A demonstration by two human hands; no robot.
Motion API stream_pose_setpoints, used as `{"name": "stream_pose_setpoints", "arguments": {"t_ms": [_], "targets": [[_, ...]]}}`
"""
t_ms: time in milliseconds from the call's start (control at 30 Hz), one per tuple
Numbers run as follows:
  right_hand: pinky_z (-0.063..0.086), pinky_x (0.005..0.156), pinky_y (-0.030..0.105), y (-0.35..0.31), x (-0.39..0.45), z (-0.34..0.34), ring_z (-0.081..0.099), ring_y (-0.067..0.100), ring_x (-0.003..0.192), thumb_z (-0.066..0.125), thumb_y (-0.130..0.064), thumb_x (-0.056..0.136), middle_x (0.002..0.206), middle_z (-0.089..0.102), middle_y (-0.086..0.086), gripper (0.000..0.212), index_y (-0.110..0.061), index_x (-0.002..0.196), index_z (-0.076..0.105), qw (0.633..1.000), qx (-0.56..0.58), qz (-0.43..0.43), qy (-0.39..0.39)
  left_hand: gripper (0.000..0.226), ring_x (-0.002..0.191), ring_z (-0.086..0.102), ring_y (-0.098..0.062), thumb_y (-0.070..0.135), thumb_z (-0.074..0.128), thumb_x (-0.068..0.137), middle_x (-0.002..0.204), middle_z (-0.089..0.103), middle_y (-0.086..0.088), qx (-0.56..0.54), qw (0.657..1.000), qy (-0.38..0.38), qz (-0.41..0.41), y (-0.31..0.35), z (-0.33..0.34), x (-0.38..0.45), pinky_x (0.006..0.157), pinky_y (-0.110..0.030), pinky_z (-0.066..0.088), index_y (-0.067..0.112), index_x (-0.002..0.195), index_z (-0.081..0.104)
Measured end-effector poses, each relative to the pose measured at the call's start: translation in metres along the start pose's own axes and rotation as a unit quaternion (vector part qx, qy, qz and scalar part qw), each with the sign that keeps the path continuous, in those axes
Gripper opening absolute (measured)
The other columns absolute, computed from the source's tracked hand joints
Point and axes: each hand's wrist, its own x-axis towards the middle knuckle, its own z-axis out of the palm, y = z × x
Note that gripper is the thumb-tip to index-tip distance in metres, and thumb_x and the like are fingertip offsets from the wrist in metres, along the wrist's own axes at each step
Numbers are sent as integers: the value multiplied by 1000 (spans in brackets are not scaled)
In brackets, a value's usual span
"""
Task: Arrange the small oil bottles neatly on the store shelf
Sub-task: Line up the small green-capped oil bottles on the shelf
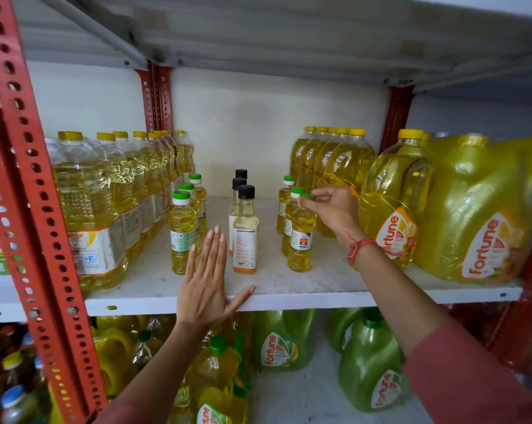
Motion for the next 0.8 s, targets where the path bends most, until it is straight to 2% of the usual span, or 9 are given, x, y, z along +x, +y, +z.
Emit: {"name": "stream_pose_setpoints", "arguments": {"t_ms": [133,333,567,667,800], "targets": [[44,48,8,0,0,2,61,7,64,84,-20,70,100,76,14,39,-1,101,72,1000,9,14,13,102,155,4,-26,77,22,93,167,10,-17,-1,1000,0,1,0,0,0,125,-40,-5,-1,158,13],[50,65,21,-1,-3,2,64,15,78,84,-20,70,101,75,15,40,-2,103,73,1000,7,5,17,101,155,3,-25,77,22,93,167,11,-17,-3,1000,6,2,0,1,0,125,-40,-6,-1,158,13],[55,66,23,-2,-6,0,65,10,67,88,-23,64,94,77,12,41,-3,98,76,999,18,4,38,102,155,2,-24,77,23,93,167,10,-17,-2,1000,3,3,0,3,0,125,-42,-4,-2,158,16],[60,75,31,-2,-10,-3,69,14,72,89,-27,61,94,78,12,46,-3,98,76,999,22,12,44,102,155,2,-24,77,23,93,167,10,-16,-2,1000,5,5,-1,3,0,125,-43,-3,-1,158,16],[61,77,34,-2,-19,-13,72,17,73,90,-29,59,90,78,11,46,-5,96,77,998,27,11,49,102,155,1,-23,77,22,93,167,9,-16,1,1000,6,3,0,2,-1,125,-43,-3,-1,158,14]]}}
